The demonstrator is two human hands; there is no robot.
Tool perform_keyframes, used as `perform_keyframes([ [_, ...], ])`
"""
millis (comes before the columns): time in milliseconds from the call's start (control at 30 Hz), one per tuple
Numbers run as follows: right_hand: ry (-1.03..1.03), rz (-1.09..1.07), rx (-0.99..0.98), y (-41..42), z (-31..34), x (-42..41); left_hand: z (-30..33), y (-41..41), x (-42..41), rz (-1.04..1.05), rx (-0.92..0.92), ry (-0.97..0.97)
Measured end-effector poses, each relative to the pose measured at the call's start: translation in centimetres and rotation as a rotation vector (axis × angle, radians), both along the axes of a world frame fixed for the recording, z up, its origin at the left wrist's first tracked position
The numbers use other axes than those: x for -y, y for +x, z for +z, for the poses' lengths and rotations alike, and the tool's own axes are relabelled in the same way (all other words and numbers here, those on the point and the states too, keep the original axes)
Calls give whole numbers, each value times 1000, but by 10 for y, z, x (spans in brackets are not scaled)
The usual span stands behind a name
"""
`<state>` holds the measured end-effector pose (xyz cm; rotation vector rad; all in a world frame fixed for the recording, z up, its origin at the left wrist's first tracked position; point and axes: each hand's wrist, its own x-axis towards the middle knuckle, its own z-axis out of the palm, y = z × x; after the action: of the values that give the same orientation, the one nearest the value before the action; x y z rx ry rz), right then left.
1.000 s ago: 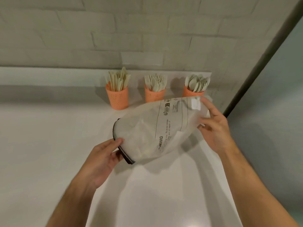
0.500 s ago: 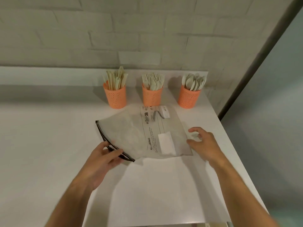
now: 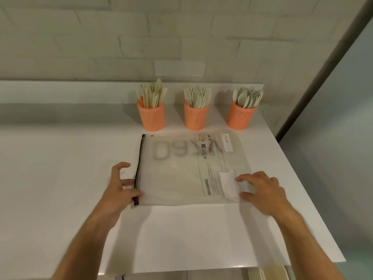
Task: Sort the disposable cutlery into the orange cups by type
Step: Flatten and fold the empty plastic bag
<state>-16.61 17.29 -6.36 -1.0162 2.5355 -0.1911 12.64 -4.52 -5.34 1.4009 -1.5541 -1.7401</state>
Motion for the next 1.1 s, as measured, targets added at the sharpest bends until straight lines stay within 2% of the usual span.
perform_keyframes([
  [67,-18,-15,-5,-1,3,3,1,11,4,-126,19,11],
  [167,-283,18,-99,12,0,19,-2,14,5,-231,42,53],
  [200,-313,71,-99,18,-5,24,-3,15,5,-237,47,72],
  [267,-209,167,-77,27,-22,27,-2,18,7,-253,57,100],
  [333,-69,174,-86,32,-37,19,-3,24,12,-270,74,105],
  [533,44,157,-101,41,-25,9,4,35,12,-432,214,62],
  [600,-37,132,-99,33,-11,19,9,29,15,-445,369,-106],
  [667,-208,84,-115,15,-1,34,12,12,19,-381,544,-466],
  [733,-350,28,-133,-6,2,55,12,-16,15,-348,554,-742],
  [867,-424,-69,-125,-34,-4,94,0,-83,15,-524,592,-995],
  [933,-441,-145,-75,-44,-7,106,-9,-102,25,-622,699,-970],
  [1000,-474,-340,65,-56,-4,110,-16,-110,37,-693,765,-819],
  [1100,-352,-536,252,-74,4,112,-19,-112,50,-751,795,-698],
])
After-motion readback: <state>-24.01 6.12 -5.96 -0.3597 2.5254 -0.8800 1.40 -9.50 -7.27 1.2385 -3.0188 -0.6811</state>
